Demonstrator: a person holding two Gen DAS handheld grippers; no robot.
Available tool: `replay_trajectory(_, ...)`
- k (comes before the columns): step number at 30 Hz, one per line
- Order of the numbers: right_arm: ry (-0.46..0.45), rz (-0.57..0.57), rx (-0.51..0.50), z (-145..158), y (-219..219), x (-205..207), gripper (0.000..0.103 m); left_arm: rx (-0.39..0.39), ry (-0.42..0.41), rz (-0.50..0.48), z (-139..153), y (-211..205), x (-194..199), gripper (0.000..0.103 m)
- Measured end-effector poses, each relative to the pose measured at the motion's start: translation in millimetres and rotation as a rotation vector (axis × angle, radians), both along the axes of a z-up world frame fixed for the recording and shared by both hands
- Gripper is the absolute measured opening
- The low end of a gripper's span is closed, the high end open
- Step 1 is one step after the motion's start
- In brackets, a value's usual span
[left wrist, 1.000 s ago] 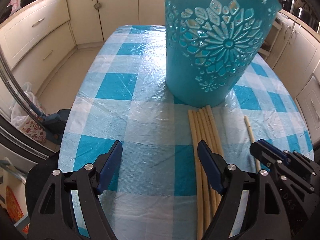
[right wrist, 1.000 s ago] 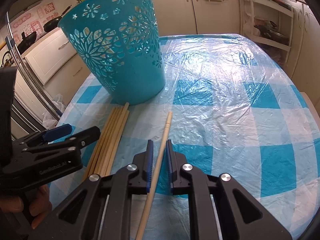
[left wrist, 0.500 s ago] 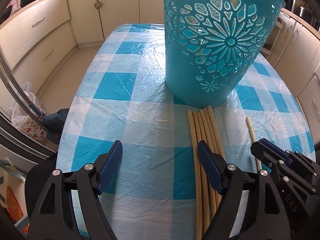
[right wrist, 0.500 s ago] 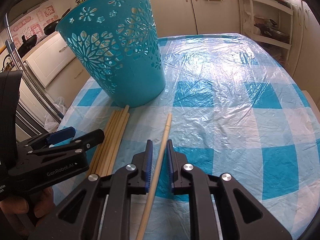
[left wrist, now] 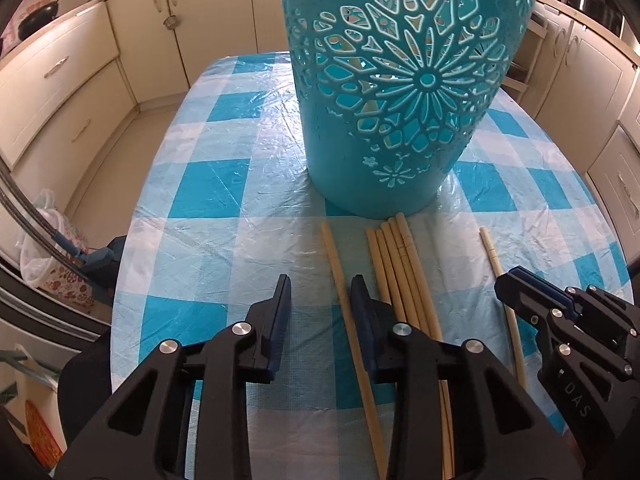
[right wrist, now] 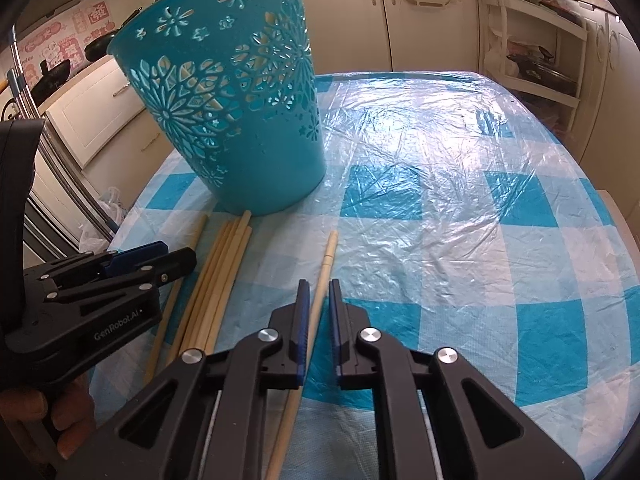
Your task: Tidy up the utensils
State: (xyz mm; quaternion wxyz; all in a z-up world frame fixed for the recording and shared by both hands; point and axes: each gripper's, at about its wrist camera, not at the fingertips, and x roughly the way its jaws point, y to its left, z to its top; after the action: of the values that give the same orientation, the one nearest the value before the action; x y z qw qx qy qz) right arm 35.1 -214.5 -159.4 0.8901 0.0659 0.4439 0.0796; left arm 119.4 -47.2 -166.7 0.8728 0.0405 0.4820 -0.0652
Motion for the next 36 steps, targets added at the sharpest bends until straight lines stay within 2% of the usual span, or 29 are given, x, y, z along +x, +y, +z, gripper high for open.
replay_trajectory(4, -0.002, -0.002, 0.015, -0.4, -2.3, 0.5, 0.01, 0.014, -0.014, 0.0, 0.0, -4.9, -2.0, 0.029)
replay_trajectory(7, -0.003, -0.004, 0.026, -0.8, -3.5, 0.2, 0.01, 0.009, -0.025, -0.019, -0.3, -8.3, -5.1, 0.018)
replay_trajectory(12, -0.006, -0.006, 0.028, -0.7, -3.1, -0.1, 0.01, 0.015, -0.047, -0.05, -2.1, -17.8, -11.2, 0.007)
replay_trajectory(16, -0.007, -0.001, 0.01, -0.4, -1.4, -0.7, 0.01, -0.005, -0.042, -0.05, -3.1, -15.9, -9.5, 0.007)
replay_trajectory(20, -0.011, 0.032, -0.078, 1.4, 9.7, -0.6, 0.008, -0.016, -0.025, -0.053, -2.6, -11.7, -8.2, 0.005)
replay_trajectory(24, 0.0, 0.037, -0.067, 1.2, 6.0, 1.8, 0.006, -0.034, -0.005, -0.054, -2.0, -5.0, -12.8, 0.005)
replay_trajectory(27, -0.012, 0.035, -0.06, 0.2, 4.2, 2.2, 0.006, -0.074, 0.012, -0.05, 3.1, 3.8, -19.5, 0.005)
replay_trajectory(30, -0.016, 0.031, -0.052, 0.1, 3.8, 2.2, 0.006, -0.128, -0.007, -0.054, 19.7, 14.2, -29.0, 0.005)
replay_trajectory(36, -0.018, 0.029, -0.053, 0.1, 3.7, 2.1, 0.006, -0.236, -0.109, -0.095, 71.9, 29.0, -58.1, 0.005)
